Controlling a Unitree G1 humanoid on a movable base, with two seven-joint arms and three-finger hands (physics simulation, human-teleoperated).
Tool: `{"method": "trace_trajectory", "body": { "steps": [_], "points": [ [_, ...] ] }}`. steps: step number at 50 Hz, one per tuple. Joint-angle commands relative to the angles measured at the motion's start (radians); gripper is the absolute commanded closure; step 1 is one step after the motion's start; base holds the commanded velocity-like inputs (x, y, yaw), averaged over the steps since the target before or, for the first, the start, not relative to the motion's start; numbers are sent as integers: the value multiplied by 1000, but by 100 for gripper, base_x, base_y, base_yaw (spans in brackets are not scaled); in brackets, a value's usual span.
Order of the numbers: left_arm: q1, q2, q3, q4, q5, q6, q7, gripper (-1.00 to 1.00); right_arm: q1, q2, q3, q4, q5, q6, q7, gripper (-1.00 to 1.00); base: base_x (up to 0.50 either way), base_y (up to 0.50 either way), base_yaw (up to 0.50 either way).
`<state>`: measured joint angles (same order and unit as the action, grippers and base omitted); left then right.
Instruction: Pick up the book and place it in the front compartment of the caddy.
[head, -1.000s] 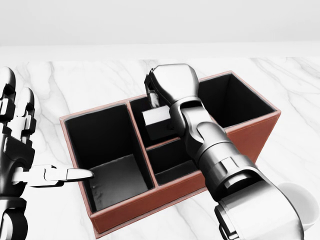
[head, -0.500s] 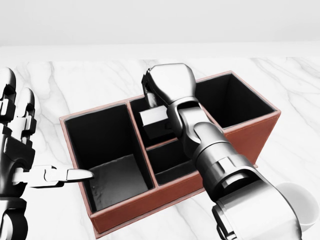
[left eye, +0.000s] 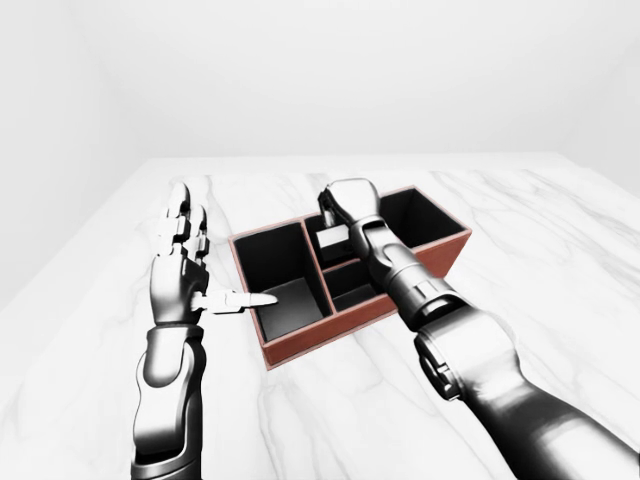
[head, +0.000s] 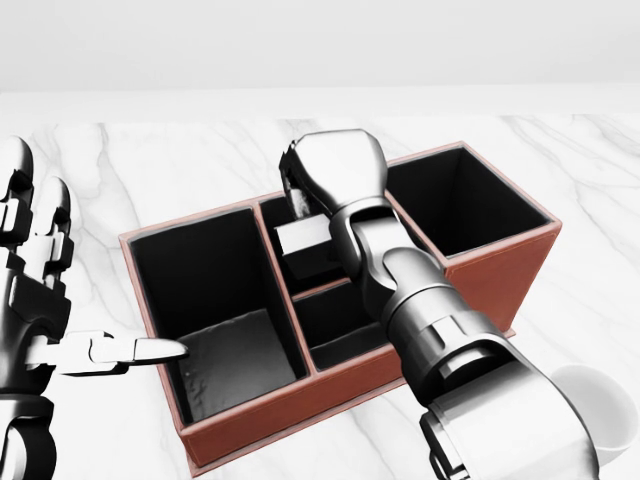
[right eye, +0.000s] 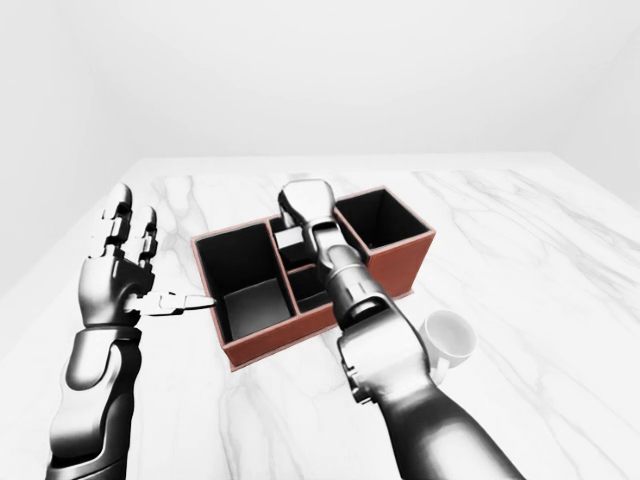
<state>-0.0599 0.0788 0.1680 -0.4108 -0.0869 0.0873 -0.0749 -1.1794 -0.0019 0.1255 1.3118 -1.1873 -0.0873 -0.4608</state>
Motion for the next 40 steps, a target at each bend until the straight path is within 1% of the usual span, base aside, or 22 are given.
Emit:
{"method": "trace_trajectory", "body": {
  "steps": [1, 23, 40],
  "points": [
    [2, 0, 0, -2, 0, 0, 0, -100, -10, 0, -10, -11, -23, 0, -36, 100, 0, 0, 0],
    [-2, 0, -2, 3, 2, 0, 2, -100, 1, 7, -8, 1, -36, 0, -63, 100, 0, 0, 0],
    [1, 0, -1, 2, 2, 0, 0, -100, -2, 11, -7, -2, -48, 0, -63, 100, 0, 0, 0]
  ]
}}
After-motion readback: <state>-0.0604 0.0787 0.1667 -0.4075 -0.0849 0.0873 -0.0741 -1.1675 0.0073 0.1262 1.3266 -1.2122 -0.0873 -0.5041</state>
